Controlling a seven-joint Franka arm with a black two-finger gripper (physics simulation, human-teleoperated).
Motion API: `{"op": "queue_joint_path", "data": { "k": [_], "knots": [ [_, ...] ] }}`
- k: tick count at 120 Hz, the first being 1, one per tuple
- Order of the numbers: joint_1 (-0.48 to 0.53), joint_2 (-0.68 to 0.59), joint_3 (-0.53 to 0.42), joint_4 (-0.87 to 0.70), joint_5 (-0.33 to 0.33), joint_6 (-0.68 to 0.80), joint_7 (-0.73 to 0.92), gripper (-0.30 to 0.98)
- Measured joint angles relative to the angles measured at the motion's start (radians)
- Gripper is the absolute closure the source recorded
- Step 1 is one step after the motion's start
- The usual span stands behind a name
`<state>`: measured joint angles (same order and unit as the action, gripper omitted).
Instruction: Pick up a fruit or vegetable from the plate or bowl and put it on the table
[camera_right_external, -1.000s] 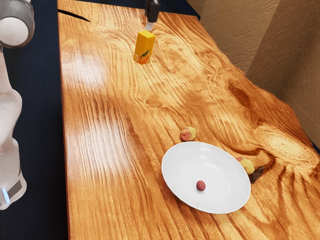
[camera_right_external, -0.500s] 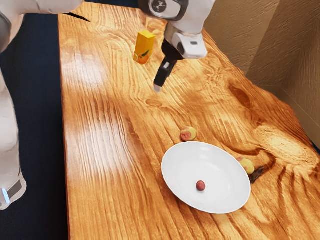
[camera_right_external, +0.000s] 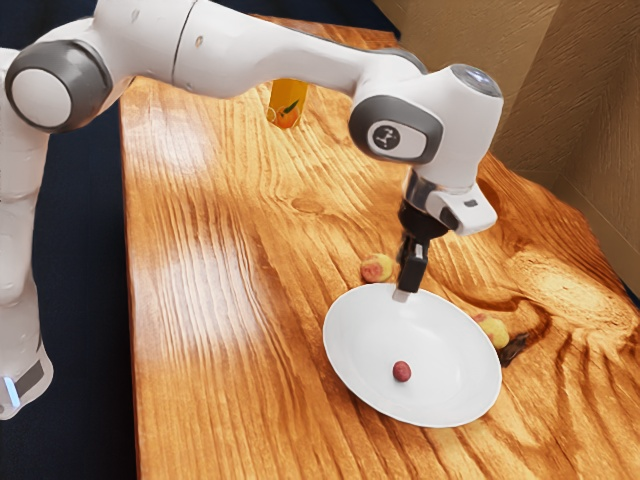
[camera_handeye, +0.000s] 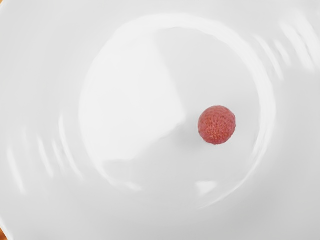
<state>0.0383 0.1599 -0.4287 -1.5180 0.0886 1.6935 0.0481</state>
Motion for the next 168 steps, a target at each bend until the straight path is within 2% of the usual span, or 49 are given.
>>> {"op": "queue_joint_path", "data": {
  "k": [28, 53, 140, 155, 168],
  "knots": [
    [-0.042, 0.115, 0.002, 0.036, 0.002, 0.034, -0.131, 0.02],
    [-0.15, 0.111, 0.065, 0.066, 0.01, 0.034, -0.211, 0.02],
    [-0.155, 0.125, 0.071, 0.067, 0.014, 0.007, -0.348, 0.02],
    [-0.148, 0.164, 0.074, 0.065, 0.014, -0.01, -0.36, 0.02],
    [-0.185, 0.212, 0.105, 0.074, 0.013, 0.007, -0.369, 0.02]
  ]
}}
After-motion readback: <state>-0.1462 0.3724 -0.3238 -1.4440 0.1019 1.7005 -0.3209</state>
